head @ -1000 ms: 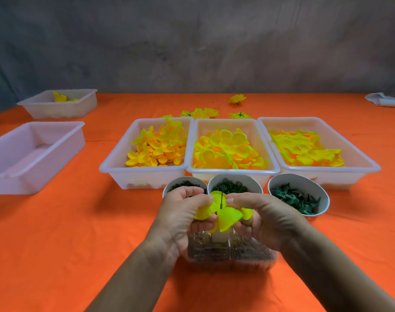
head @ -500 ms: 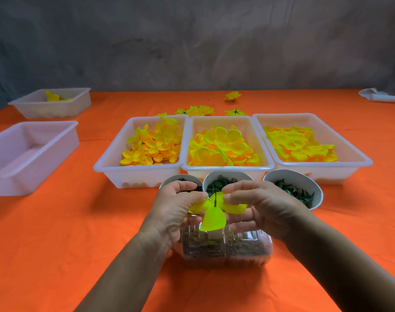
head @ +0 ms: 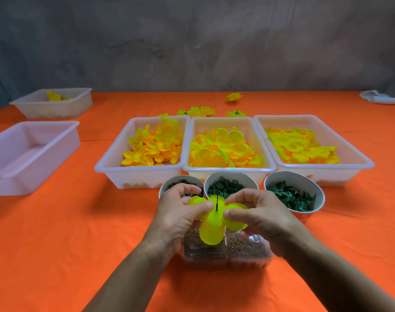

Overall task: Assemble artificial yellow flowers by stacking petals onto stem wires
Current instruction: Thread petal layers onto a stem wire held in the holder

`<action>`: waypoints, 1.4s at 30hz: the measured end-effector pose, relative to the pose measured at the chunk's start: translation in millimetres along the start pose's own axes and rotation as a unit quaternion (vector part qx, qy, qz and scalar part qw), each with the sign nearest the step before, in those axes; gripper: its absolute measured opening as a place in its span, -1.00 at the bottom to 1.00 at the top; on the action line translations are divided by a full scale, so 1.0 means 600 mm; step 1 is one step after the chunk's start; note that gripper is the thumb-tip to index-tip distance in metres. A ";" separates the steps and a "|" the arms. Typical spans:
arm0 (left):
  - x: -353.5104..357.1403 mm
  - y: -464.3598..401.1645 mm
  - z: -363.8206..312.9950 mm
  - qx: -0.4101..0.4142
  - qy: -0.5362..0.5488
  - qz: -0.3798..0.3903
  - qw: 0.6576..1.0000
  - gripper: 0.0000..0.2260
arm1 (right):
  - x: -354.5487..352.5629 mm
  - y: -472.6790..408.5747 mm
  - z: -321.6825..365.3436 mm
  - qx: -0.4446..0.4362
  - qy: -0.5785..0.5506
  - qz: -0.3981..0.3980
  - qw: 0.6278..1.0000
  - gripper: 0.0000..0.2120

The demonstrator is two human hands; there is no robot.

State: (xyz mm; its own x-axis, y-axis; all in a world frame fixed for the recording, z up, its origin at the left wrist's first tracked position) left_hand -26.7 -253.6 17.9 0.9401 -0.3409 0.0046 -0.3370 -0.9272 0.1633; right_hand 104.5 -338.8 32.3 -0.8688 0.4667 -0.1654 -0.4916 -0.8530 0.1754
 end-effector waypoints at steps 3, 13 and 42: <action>0.001 -0.003 0.004 0.000 0.000 0.007 1.000 -0.76 | 0.001 -0.002 -0.009 0.025 -0.022 -0.003 0.999 -0.86; 0.002 0.016 -0.007 0.191 -0.094 0.008 0.977 -0.84 | 0.003 0.001 -0.017 0.051 -0.062 -0.016 0.997 -0.85; -0.002 0.003 0.015 0.247 -0.099 0.025 0.964 -0.93 | -0.050 -0.195 0.062 -0.250 0.285 -0.216 0.900 -0.85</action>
State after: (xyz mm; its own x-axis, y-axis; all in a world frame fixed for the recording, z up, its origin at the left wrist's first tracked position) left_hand -28.7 -256.1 9.0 0.9100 -0.3651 -0.1964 -0.4115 -0.8528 -0.3215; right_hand 185.8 -244.5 53.1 -0.3619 0.7054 -0.6095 -0.5641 -0.6862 -0.4593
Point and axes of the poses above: each hand's wrist, its own y-axis away from the middle knuckle, its own x-axis out of the palm, z = x × y, the point moved 3 cm from there along -y, towards the middle knuckle, and after that the axes turned 7 degrees about -z, right-handed, at the moved point
